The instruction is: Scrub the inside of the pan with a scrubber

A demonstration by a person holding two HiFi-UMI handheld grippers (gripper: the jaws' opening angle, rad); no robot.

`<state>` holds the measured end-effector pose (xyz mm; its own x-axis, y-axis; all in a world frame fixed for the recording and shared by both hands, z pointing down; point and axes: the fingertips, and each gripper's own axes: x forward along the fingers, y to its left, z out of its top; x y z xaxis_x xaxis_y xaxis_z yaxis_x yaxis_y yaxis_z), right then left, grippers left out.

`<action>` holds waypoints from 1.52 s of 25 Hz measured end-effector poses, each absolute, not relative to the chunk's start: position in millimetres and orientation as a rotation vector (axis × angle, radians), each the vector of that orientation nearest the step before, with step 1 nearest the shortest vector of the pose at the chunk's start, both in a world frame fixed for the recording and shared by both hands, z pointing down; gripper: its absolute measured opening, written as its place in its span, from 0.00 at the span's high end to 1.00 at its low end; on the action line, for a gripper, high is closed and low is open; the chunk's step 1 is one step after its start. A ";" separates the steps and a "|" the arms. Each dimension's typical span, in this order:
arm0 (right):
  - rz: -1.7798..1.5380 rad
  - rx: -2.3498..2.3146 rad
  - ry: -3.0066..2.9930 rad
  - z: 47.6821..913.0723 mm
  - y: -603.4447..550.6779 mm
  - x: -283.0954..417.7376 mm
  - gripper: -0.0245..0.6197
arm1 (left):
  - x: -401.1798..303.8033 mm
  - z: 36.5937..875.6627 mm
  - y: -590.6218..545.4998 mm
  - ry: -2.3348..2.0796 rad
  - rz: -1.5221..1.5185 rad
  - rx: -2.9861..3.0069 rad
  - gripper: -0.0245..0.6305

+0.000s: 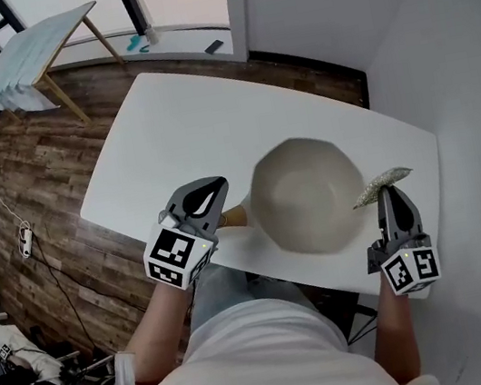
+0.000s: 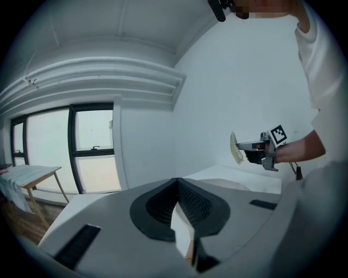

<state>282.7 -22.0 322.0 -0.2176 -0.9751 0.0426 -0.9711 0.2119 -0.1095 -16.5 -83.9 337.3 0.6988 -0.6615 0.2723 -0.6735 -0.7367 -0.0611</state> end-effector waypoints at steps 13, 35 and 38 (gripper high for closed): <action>0.115 -2.054 2.372 294.2 -10.8 286.6 0.90 | -22.5 338.1 -88.6 -1.199 0.241 2.797 0.94; 0.125 -2.065 2.344 285.4 -18.9 288.0 0.90 | -21.1 328.2 -92.8 -1.251 0.169 2.788 0.94; 0.124 -2.064 2.347 286.8 -16.1 286.2 0.90 | -22.5 328.8 -90.6 -1.255 0.163 2.787 0.94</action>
<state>286.2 -16.1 286.8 -0.1292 -0.9897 -0.0623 -0.9907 0.1262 0.0505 -22.5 -90.6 328.8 0.6586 -0.7412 0.1298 -0.7498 -0.6610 0.0295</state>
